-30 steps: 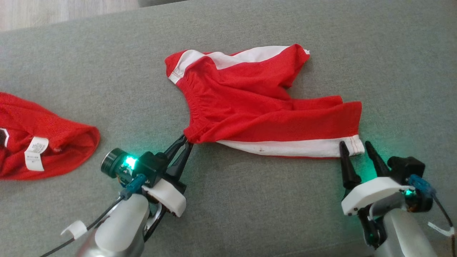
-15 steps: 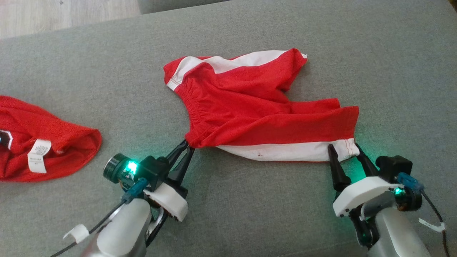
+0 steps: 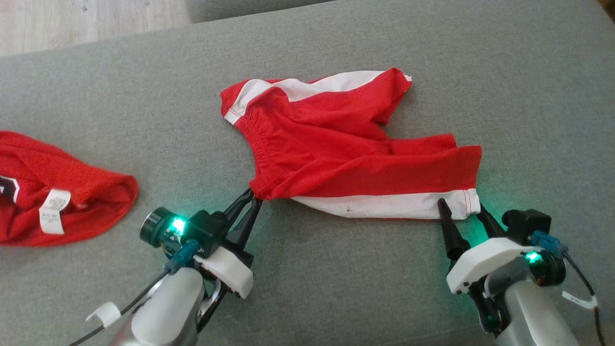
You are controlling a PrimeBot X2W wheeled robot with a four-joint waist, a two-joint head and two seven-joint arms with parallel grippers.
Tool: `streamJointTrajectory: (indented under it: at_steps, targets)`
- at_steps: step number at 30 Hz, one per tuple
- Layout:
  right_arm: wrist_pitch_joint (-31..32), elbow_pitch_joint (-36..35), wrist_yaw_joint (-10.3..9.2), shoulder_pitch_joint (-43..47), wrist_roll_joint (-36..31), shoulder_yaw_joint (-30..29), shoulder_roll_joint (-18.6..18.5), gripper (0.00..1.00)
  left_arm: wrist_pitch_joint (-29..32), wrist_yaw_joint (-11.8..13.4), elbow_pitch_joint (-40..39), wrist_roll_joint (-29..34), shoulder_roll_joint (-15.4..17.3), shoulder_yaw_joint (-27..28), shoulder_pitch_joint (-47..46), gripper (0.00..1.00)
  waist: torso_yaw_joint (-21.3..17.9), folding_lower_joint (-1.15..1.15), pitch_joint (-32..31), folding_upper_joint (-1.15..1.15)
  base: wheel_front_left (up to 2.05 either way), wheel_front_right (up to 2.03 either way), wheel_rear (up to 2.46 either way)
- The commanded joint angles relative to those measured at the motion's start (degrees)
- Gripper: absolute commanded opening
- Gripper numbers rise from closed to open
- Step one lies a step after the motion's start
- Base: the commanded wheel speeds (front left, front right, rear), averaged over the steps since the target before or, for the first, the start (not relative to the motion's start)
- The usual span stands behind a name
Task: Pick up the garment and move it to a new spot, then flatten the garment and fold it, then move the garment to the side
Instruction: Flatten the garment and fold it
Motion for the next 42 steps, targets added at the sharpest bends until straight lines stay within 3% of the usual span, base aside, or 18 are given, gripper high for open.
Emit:
streamJointTrajectory:
  at_steps: [1,10,11,12,13,20,27,33,42]
  targets:
    - [0.0,-1.9,-0.04,0.1,0.6,1.2,-0.2,1.0,-0.3,0.1,-1.3,-0.1,0.8,2.1,-0.9,0.0,0.0,0.0,0.0,0.0,0.0,0.0,0.0]
    - [-1.3,-2.8,-0.04,-0.6,0.6,2.4,-0.2,1.0,-0.3,0.1,-1.2,-0.1,0.8,1.9,-0.8,0.0,0.5,0.0,-0.5,0.0,0.0,0.0,0.0]
    - [-1.4,-2.8,-0.04,-0.6,0.6,2.4,-0.2,0.67,-0.3,0.1,-1.2,-0.1,0.8,1.9,-0.8,0.0,0.6,0.0,-0.6,0.0,0.0,0.0,0.0]
    - [-1.6,-2.8,-0.04,-0.6,0.4,2.4,-0.2,0.22,-0.3,0.1,-1.1,-0.2,0.8,1.9,-0.7,0.0,0.7,0.0,-0.7,0.0,0.0,0.0,0.0]
    - [-1.9,-2.9,-0.04,-0.6,0.1,2.5,-0.2,0.0,-0.3,0.1,-1.1,-0.2,0.8,1.9,-0.7,0.0,0.8,0.0,-0.9,0.0,0.0,0.0,0.0]
    - [-6.8,-5.9,-0.04,-0.9,-0.7,3.1,-0.2,0.0,-0.3,0.1,-1.0,-0.5,0.8,1.8,0.0,0.0,1.3,0.0,-2.3,0.0,0.0,0.0,0.0]
    - [-12.1,-14.2,-0.04,-1.9,-3.3,3.8,-0.2,0.0,-0.3,0.1,-4.0,-1.1,2.1,3.9,0.7,0.0,1.8,0.0,-4.4,0.0,0.0,0.0,0.0]
    - [-13.0,-22.0,-0.04,-4.1,-4.5,3.5,-1.8,0.0,0.2,0.1,-8.1,-1.3,5.2,4.9,-0.8,0.0,2.7,0.0,-7.2,0.0,0.0,0.0,0.0]
    - [-10.2,-28.7,-0.04,-10.8,-5.4,3.7,-5.5,0.0,11.5,0.1,-19.9,-5.5,13.3,4.8,-8.2,0.0,4.3,0.0,-12.8,0.0,0.0,0.0,0.0]
